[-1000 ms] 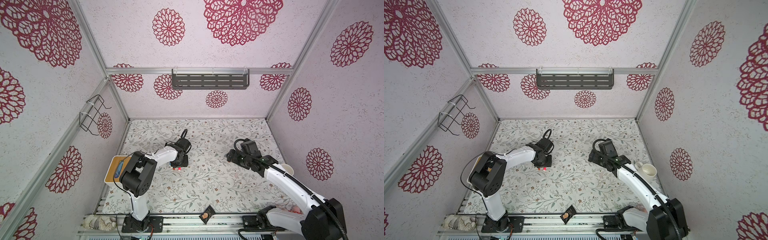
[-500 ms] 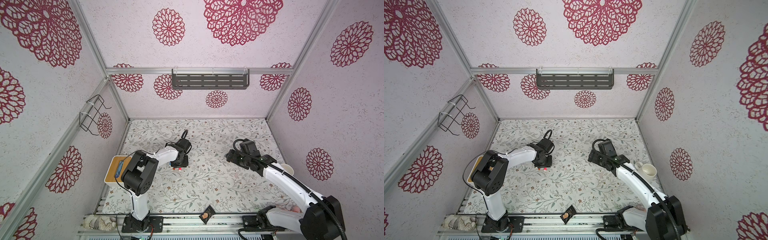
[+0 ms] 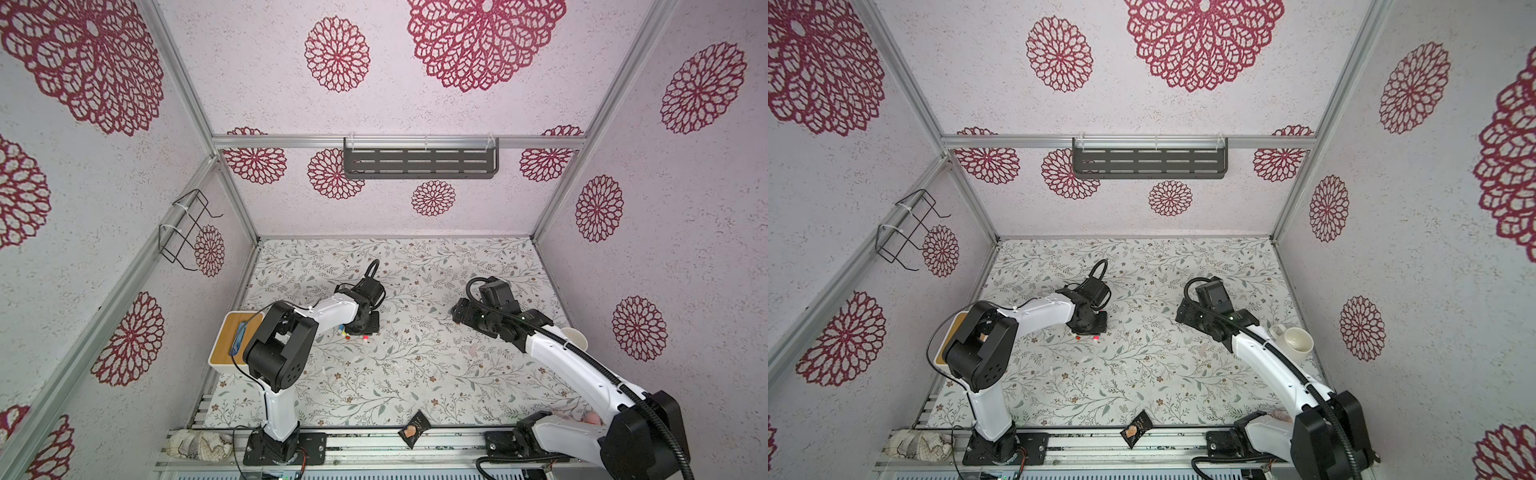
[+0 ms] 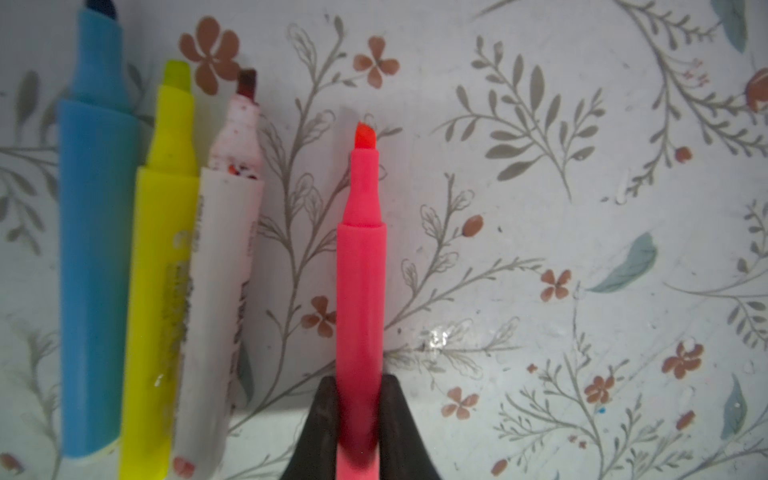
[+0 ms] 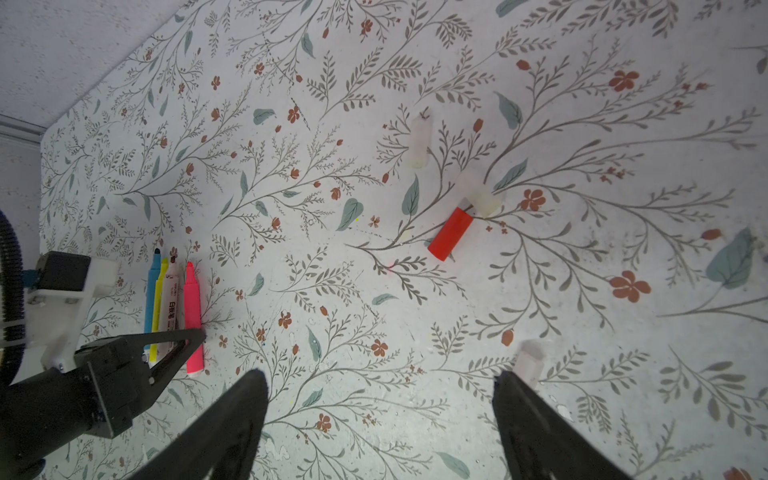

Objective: Insert the pens into the pen caps
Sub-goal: 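Lift the pink marker with the left gripper toward the right gripper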

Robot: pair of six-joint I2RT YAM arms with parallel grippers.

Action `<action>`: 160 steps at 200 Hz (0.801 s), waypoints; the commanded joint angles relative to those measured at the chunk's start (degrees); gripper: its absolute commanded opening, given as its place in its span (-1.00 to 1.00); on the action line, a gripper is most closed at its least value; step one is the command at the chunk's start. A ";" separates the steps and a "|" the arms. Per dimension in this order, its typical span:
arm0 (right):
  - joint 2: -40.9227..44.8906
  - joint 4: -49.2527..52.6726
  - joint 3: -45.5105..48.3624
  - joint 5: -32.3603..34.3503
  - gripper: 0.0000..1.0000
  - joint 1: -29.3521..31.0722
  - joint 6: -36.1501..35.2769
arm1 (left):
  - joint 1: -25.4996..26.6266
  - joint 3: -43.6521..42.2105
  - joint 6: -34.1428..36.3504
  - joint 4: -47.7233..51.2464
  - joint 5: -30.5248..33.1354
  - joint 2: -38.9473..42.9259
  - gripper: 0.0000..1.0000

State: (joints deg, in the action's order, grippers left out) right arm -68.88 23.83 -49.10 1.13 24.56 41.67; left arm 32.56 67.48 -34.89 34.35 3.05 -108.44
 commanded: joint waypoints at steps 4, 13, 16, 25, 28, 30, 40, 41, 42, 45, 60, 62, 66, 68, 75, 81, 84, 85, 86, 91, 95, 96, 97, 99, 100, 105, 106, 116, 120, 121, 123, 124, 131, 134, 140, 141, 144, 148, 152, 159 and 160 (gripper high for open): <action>1.79 -0.61 1.54 -0.61 0.76 0.22 1.02 | 2.69 -2.30 1.48 -0.61 -2.23 -0.03 -0.81; 2.11 -0.95 2.02 -1.10 0.75 0.22 0.68 | 3.34 -2.76 1.76 -1.46 -2.49 0.83 -0.81; 2.31 -1.03 2.26 -1.31 0.75 0.23 0.50 | 3.59 -2.98 1.91 -1.80 -2.60 1.12 -0.81; 2.57 -1.78 2.94 -2.39 0.71 0.22 -0.11 | 4.41 -3.74 2.54 -3.24 -2.99 2.25 -0.80; 2.73 -2.09 3.07 -2.92 0.71 0.23 -0.30 | 4.69 -4.07 2.77 -3.83 -3.16 2.63 -0.80; 2.82 -2.32 3.18 -3.16 0.71 0.18 -0.50 | 4.88 -4.28 2.89 -4.20 -3.28 2.87 -0.80; 2.95 -3.47 3.57 -5.65 0.71 0.18 -1.44 | 5.81 -5.31 3.55 -6.20 -4.17 4.07 -0.79; 3.00 -3.59 3.62 -5.89 0.71 0.21 -1.60 | 5.87 -5.42 3.58 -6.39 -4.32 4.14 -0.79; 3.03 -3.65 3.68 -6.06 0.71 0.17 -1.73 | 5.95 -5.47 3.59 -6.57 -4.39 4.22 -0.79; 3.00 -3.94 3.71 -6.75 0.70 0.20 -1.95 | 6.16 -5.77 3.66 -7.13 -4.89 4.56 -0.79; 2.88 -5.37 3.91 -9.73 0.70 0.23 -2.70 | 6.96 -7.49 3.80 -10.54 -7.58 6.04 -0.78; 2.94 -5.55 3.92 -10.04 0.70 0.18 -2.72 | 7.05 -7.70 3.83 -10.95 -7.87 6.25 -0.78; 2.86 -6.11 3.94 -10.92 0.70 0.20 -2.81 | 7.30 -8.15 3.87 -11.77 -8.33 6.68 -0.78; 2.81 -6.33 3.97 -11.31 0.70 0.16 -2.86 | 7.42 -8.37 3.91 -12.25 -8.61 6.89 -0.78; 2.79 -7.50 4.15 -12.88 0.69 0.15 -2.97 | 7.72 -9.04 4.00 -13.57 -9.59 7.72 -0.78; 2.71 -8.81 4.43 -14.44 0.69 0.16 -2.86 | 7.93 -9.49 4.04 -14.59 -10.30 8.31 -0.77; 2.73 -9.41 4.64 -15.08 0.69 0.24 -2.84 | 8.00 -9.67 4.12 -15.05 -10.79 8.61 -0.77; 2.72 -9.68 4.68 -15.31 0.69 0.28 -2.79 | 8.03 -9.75 4.13 -15.21 -10.87 8.69 -0.77; 2.75 -9.86 4.70 -15.51 0.69 0.30 -2.80 | 8.08 -9.83 4.13 -15.33 -11.05 8.78 -0.77; 2.79 -10.86 4.92 -16.43 0.68 0.30 -2.63 | 8.26 -10.07 4.13 -15.96 -11.61 9.15 -0.77; 2.70 -11.63 5.13 -17.09 0.67 0.36 -2.55 | 8.27 -10.31 4.14 -16.41 -11.93 9.50 -0.77; 2.70 -11.80 5.18 -17.24 0.67 0.38 -2.51 | 8.29 -10.38 4.18 -16.54 -12.02 9.62 -0.77; 2.66 -12.02 5.21 -17.36 0.67 0.35 -2.49 | 8.35 -10.45 4.16 -16.66 -12.06 9.73 -0.77; 2.69 -12.24 5.30 -17.49 0.67 0.37 -2.43 | 8.39 -10.56 4.09 -16.94 -12.22 9.85 -0.77; 2.70 -12.41 5.36 -17.52 0.67 0.39 -2.45 | 8.39 -10.63 4.07 -17.03 -12.29 9.93 -0.77; 2.66 -13.10 5.56 -18.08 0.64 0.49 -2.42 | 8.55 -10.90 4.13 -17.65 -12.60 10.30 -0.76; 2.59 -13.19 5.62 -18.13 0.64 0.49 -2.44 | 8.56 -10.98 4.13 -17.69 -12.70 10.37 -0.76; 2.48 -13.79 5.76 -18.35 0.63 0.53 -2.38 | 8.64 -11.61 3.92 -19.03 -13.57 11.03 -0.76; 2.37 -13.89 5.90 -18.42 0.63 0.58 -2.41 | 8.62 -11.87 3.80 -19.34 -13.85 11.33 -0.76; 2.31 -13.90 5.93 -18.43 0.63 0.58 -2.44 | 8.60 -11.95 3.84 -19.51 -13.85 11.42 -0.76; 2.34 -13.97 5.88 -18.44 0.63 0.56 -2.44 | 8.69 -12.05 3.79 -19.67 -14.01 11.52 -0.76; 2.26 -13.98 5.87 -18.48 0.63 0.57 -2.41 | 8.68 -12.12 3.74 -19.80 -14.11 11.60 -0.76; 2.05 -14.27 5.99 -18.75 0.63 0.58 -2.57 | 8.80 -12.58 3.78 -20.63 -14.69 12.07 -0.75; 2.00 -14.44 6.03 -19.03 0.63 0.56 -2.67 | 8.83 -12.76 3.86 -21.02 -15.01 12.30 -0.75; 1.92 -15.09 6.29 -19.63 0.63 0.55 -2.73 | 8.89 -13.16 3.82 -21.66 -15.56 12.74 -0.75; 1.91 -15.24 6.38 -19.74 0.63 0.57 -2.73 | 8.87 -13.25 3.84 -21.76 -15.63 12.82 -0.75; 1.91 -15.70 6.58 -20.14 0.63 0.53 -2.65 | 8.92 -13.44 3.91 -22.11 -15.87 13.02 -0.75; 1.89 -16.49 6.89 -20.73 0.63 0.58 -2.50 | 8.97 -13.75 3.95 -22.46 -16.23 13.35 -0.75; 1.89 -17.32 7.26 -21.44 0.63 0.60 -2.36 | 8.97 -13.94 3.99 -22.89 -16.49 13.70 -0.75; 1.90 -19.17 7.97 -22.85 0.63 0.61 -1.96 | 9.01 -14.34 4.12 -23.54 -17.07 14.24 -0.75; 1.86 -19.44 7.97 -23.02 0.63 0.64 -1.91 | 9.01 -14.41 4.13 -23.67 -17.13 14.32 -0.75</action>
State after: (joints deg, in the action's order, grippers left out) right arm -67.66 10.59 -42.13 -17.04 24.82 40.05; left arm 41.08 54.48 -31.55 15.66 -10.79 -96.84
